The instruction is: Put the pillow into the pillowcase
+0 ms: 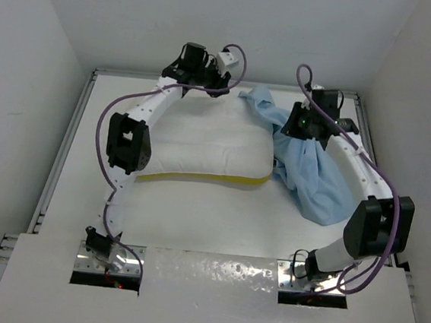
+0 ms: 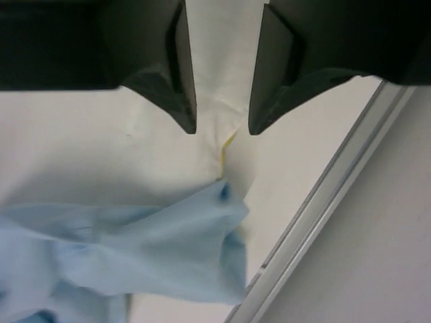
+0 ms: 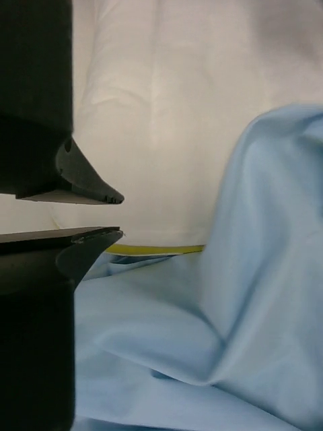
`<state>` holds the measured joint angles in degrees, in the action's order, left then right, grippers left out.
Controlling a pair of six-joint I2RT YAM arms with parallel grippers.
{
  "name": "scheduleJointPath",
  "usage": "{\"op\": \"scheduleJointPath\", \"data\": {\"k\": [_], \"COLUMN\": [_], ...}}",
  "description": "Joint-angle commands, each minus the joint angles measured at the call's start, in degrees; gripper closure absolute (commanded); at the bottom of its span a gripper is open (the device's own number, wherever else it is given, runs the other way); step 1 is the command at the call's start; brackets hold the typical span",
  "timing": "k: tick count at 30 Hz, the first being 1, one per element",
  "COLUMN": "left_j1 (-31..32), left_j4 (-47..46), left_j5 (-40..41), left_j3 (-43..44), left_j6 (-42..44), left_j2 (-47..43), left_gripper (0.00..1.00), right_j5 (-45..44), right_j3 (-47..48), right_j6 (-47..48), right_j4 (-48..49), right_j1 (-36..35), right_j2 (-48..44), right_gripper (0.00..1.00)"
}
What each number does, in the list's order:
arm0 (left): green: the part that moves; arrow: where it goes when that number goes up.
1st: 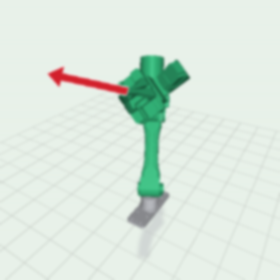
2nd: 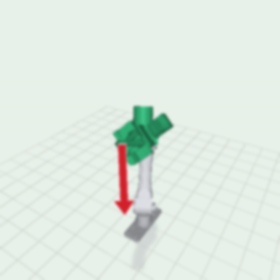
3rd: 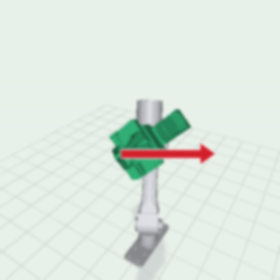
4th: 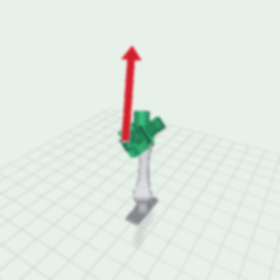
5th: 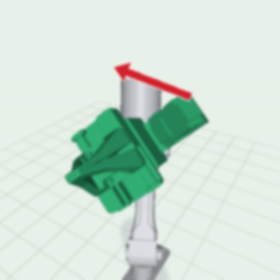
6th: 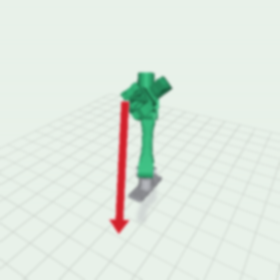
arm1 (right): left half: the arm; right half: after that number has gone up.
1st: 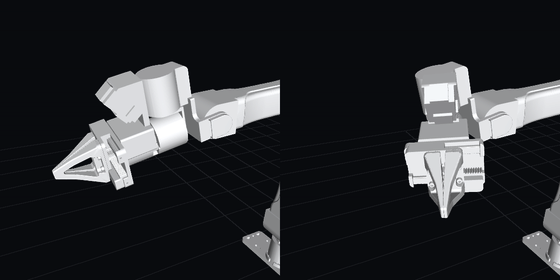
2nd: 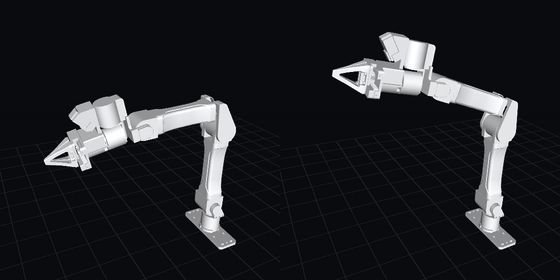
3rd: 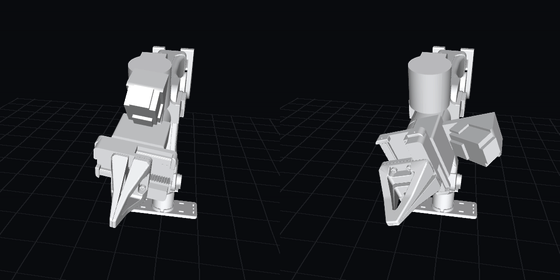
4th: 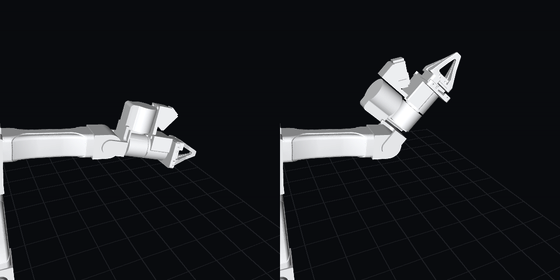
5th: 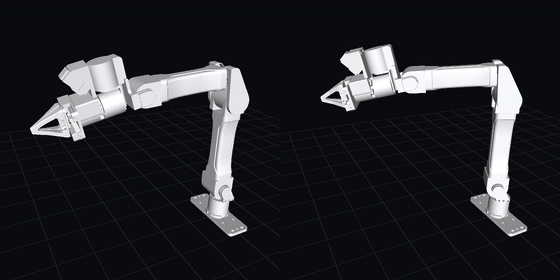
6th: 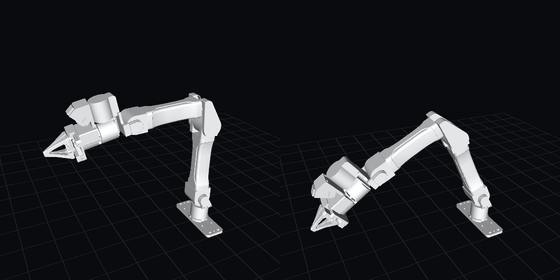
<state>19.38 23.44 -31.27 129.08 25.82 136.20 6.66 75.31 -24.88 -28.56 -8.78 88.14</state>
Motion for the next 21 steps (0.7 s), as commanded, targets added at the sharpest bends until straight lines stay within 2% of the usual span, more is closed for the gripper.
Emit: {"op": "scheduleJointPath", "data": {"k": [1,2,3,4,5,6,7,8,9,10,11,13,14,17,21], "left_j1": [1.6,2.3,4.6,6.0,7.2,9.6,10.6,11.3,12.3,12.7,13.6,14.7,15.9,16.9,17.4], "left_j4": [16.8,22.5,27.7,38.1,42.5,45.8,51.1,52.0,52.0,52.0,51.9,50.4,49.4,40.8,34.8], "left_j5": [-13.6,-12.9,-11.3,-6.2,-3.8,-1.7,0.0,0.0,-0.3,-1.8,-2.4,-2.8,-2.6,-0.2,2.8], "left_j3": [4.4,4.8,4.7,4.0,3.3,2.4,-0.1,-2.2,-4.0,-7.2,-8.6,-11.4,-12.3,-17.5,-20.7], "left_j6": [18.6,24.0,35.3,40.2,43.4,47.3,48.3,48.0,46.7,46.7,47.0,46.2,45.5,40.4,38.3], "left_j2": [-8.0,-8.8,-9.8,-10.0,-10.2,-10.3,-10.5,-10.8,-11.8,-12.3,-12.8,-13.0,-13.2,-13.2,-12.7], "left_gripper": [0.72,0.72,0.71,0.67,0.62,0.53,0.5,0.46,0.39,0.35,0.25,0.13,0.01,0.0,0.0], "right_j5": [-2.8,-3.1,-3.0,-2.5,-2.6,-2.5,-2.1,-2.2,-2.9,-3.5,-4.8,-5.0,-5.1,-4.9,-5.6], "right_j3": [-6.7,-8.1,-9.4,-11.1,-11.7,-12.0,-12.3,-12.5,-12.8,-13.7,-14.0,-13.9,-13.3,-12.8,-13.0], "right_j6": [-3.2,-4.3,-4.6,-4.7,-5.5,-5.9,-6.0,-6.7,-7.0,-7.8,-8.0,-7.3,-7.0,-7.0,-6.9], "right_j4": [1.1,2.7,3.5,4.1,4.1,3.9,3.8,3.9,4.6,5.4,6.9,8.1,7.6,7.9,8.2], "right_j1": [-0.9,-1.0,-0.9,-1.0,-0.9,-0.9,-0.7,-0.7,-0.5,-0.1,0.1,0.2,0.3,0.3,0.3], "right_j2": [0.3,-0.2,-0.3,-0.2,0.4,1.1,1.7,2.3,3.1,3.4,4.0,5.1,6.0,10.6,13.0], "right_gripper": [0.76,0.63,0.6,0.58,0.55,0.56,0.58,0.61,0.68,0.7,0.73,0.74,0.74,0.72,0.68]}}
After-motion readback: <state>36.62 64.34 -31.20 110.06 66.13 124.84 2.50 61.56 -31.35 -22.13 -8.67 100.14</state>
